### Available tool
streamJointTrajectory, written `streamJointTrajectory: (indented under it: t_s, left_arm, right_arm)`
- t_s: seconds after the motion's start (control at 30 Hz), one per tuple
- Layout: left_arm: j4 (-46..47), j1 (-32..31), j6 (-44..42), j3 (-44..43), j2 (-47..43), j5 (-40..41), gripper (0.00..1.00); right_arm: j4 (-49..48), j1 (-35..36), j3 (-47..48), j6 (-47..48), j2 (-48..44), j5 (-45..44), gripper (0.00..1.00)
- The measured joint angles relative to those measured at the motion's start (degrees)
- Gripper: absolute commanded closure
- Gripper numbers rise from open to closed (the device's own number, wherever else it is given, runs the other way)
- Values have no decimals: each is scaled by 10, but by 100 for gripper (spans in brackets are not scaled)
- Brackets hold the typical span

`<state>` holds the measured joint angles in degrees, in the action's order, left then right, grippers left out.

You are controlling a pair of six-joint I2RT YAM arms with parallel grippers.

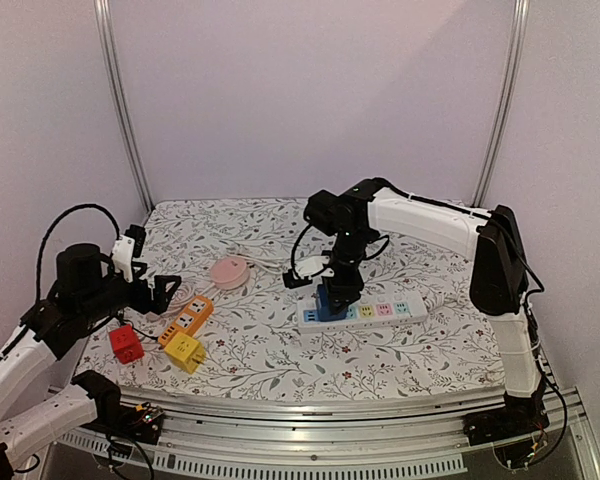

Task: Insert the plug

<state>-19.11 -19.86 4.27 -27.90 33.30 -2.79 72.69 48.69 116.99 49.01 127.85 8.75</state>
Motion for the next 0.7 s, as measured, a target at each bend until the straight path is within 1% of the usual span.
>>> streamJointTrajectory:
  t_s: [0.3, 0.53, 0.7]
  left_arm:
    - [7, 0, -2, 7, 0, 0, 0]
    - [10, 0, -8, 7, 4, 1, 1]
    - [12, 0, -12, 7, 9, 1, 1]
  right_arm:
    - [-29, 0, -38, -14, -23, 2, 100]
    - [-24, 0, -34, -17, -22, 21, 100]
    - [-5, 4, -19, -20, -16, -9, 100]
